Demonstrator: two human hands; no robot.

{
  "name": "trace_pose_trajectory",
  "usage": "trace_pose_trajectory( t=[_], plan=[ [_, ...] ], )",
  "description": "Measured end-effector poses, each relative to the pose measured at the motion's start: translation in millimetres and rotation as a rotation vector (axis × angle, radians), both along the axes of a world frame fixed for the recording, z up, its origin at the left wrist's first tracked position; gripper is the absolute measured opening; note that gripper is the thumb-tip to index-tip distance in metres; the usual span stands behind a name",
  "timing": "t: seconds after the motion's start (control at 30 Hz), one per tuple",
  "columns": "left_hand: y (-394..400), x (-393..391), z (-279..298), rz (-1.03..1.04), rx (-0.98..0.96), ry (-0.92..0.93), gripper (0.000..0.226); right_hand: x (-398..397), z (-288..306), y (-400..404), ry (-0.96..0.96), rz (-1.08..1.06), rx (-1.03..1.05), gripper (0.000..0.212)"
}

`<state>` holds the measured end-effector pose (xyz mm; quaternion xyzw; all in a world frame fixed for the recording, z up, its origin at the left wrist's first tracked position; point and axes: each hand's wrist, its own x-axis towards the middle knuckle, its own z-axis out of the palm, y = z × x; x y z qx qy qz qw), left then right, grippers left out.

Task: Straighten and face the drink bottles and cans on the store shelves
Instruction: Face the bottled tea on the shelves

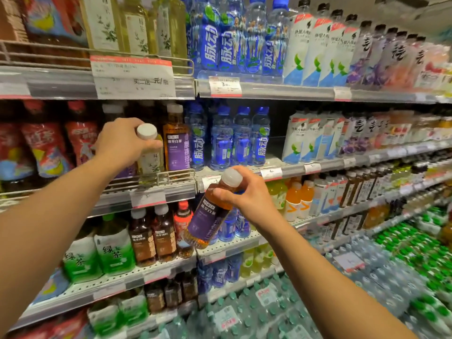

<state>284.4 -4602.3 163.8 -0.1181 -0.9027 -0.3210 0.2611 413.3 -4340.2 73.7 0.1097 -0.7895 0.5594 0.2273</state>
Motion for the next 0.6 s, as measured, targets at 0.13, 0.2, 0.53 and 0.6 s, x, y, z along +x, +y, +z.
trace_pose_trajectory(
  t=[0.13,0.2,0.53,0.6],
  plan=[
    [-11.5,16.3,-4.3,0.0,0.011,0.232,0.045,-4.0,2.7,-1.1,0.017,0.052,0.009,0.029],
    [-24.0,30.8,4.7,0.018,0.08,0.33,0.044,-7.6,8.0,0.4,0.019,0.071,0.006,0.029],
    [-84.2,52.6,-66.0,-0.083,0.145,-0.013,0.032,-34.2,36.4,-21.1,0.164,0.012,0.175,0.027],
    [-94.5,45.6,-80.6,-0.086,0.103,-0.039,0.032,-39.3,47.8,-32.7,0.202,0.026,0.204,0.028]
  ],
)
